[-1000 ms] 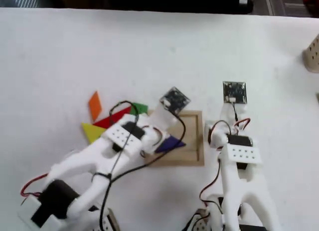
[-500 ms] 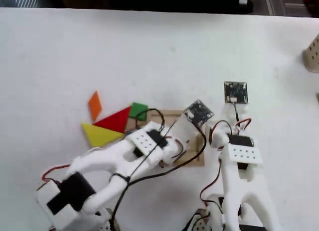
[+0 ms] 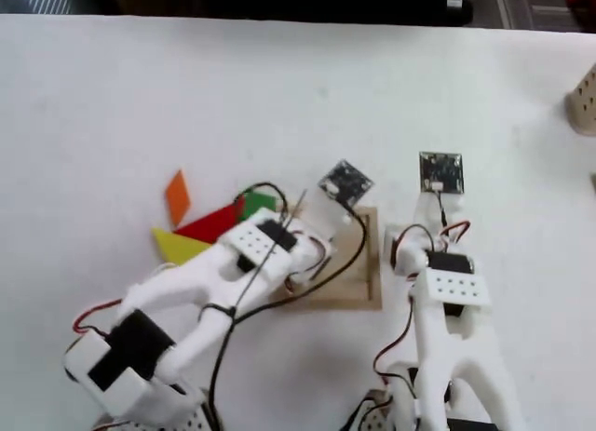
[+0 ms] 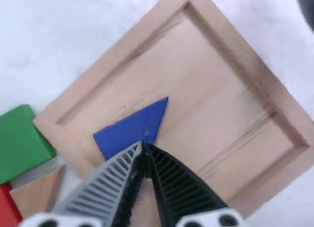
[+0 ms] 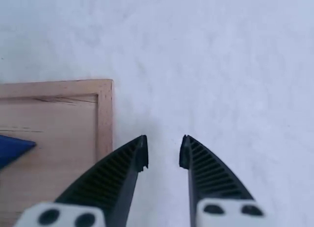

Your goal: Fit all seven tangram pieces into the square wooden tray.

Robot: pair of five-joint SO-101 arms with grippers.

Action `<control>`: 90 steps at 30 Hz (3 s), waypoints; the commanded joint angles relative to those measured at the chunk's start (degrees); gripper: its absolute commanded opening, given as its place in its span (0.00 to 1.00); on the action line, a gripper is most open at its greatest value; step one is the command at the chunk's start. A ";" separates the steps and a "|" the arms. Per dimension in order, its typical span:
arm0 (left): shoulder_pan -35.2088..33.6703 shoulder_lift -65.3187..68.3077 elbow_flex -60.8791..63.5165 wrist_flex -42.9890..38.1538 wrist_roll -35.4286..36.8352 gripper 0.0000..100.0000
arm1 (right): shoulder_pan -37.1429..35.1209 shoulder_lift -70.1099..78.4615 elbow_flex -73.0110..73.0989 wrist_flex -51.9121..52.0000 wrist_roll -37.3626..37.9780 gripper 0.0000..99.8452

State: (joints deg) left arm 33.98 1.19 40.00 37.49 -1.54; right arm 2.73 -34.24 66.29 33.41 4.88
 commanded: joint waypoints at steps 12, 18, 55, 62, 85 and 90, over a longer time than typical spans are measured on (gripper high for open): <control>-12.09 0.22 -1.93 -6.59 0.62 0.02 | 0.40 -1.54 -2.37 -0.04 -0.44 0.12; -9.71 -3.47 -1.23 -5.01 0.62 0.02 | 0.31 -1.54 -2.37 -0.04 -0.35 0.12; -9.19 3.91 -10.99 4.84 0.97 0.02 | 0.22 -1.27 -2.37 -0.04 -0.26 0.12; -22.20 -14.46 -4.48 5.89 0.97 0.02 | -0.40 -1.01 -2.37 -0.31 -0.18 0.12; -45.14 -10.59 -1.58 3.16 6.86 0.26 | -0.75 -1.01 -2.20 -0.13 0.00 0.12; -45.14 -10.51 -1.58 3.08 7.21 0.26 | -0.75 -1.01 -2.20 -0.13 0.00 0.12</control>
State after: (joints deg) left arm -10.33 -9.10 39.65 41.36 4.70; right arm 2.73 -34.24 66.29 33.49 4.88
